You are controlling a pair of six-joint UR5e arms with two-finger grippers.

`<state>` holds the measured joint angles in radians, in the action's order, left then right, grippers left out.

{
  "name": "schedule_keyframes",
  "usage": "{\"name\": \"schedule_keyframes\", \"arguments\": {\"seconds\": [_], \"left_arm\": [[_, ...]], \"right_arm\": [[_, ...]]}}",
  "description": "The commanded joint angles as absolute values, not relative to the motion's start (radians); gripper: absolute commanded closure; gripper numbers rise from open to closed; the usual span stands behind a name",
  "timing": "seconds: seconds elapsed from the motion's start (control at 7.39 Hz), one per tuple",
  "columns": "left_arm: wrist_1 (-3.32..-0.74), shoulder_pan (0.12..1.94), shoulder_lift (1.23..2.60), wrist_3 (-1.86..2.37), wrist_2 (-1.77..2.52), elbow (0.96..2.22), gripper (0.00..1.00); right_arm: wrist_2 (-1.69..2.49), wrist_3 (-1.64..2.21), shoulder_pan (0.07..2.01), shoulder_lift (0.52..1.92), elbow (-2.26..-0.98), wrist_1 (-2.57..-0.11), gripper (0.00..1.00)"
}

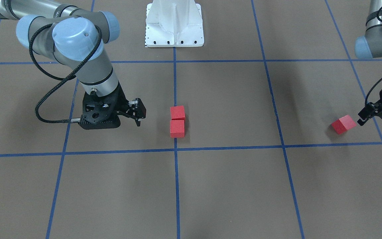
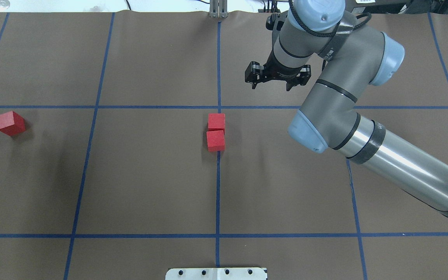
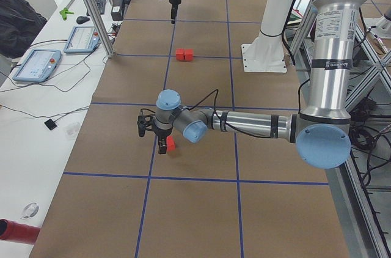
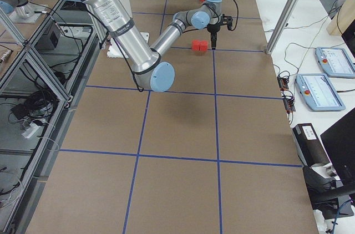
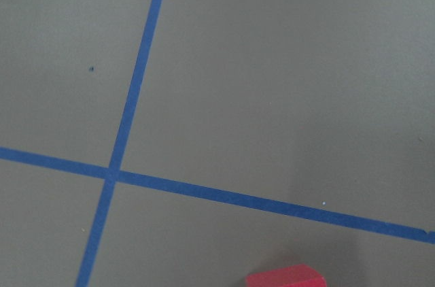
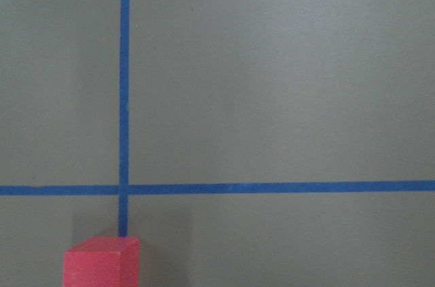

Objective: Form red blocks into L shape at center
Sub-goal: 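Grasp the remaining red cube with the left gripper while the right arm withdraws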

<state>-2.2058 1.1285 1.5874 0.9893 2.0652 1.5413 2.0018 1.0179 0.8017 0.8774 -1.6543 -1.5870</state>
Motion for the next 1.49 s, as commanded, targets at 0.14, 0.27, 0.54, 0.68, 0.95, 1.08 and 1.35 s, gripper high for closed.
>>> {"name": "schedule_keyframes", "arguments": {"seconds": [0.14, 0.27, 0.54, 0.68, 0.95, 1.08, 1.35], "left_arm": [[-2.233, 1.034, 1.588, 1.106, 2.0, 1.534, 0.0], [-2.229, 1.011, 1.586, 1.106, 1.997, 1.528, 0.0], [-2.23, 0.98, 1.586, 1.108, 1.982, 1.502, 0.0], [-2.23, 0.971, 1.586, 1.108, 1.976, 1.499, 0.09], [-2.23, 0.973, 1.582, 1.12, 1.976, 1.509, 1.0], [-2.226, 0.974, 1.588, 1.12, 1.979, 1.509, 1.0], [-2.144, 0.991, 1.645, 1.121, 1.988, 1.532, 1.0]], "right_arm": [[2.005, 0.95, 0.83, 0.913, -1.672, -1.579, 0.01], [2.011, 0.951, 0.828, 0.914, -1.674, -1.572, 0.01], [2.006, 0.951, 0.828, 0.936, -1.684, -1.568, 0.01], [2.008, 0.953, 0.83, 0.945, -1.686, -1.53, 0.01], [2.008, 0.953, 0.828, 0.954, -1.686, -1.505, 0.01], [2.006, 0.957, 0.83, 0.956, -1.686, -1.505, 0.01], [2.002, 0.953, 0.831, 0.976, -1.687, -1.505, 0.01]]}}
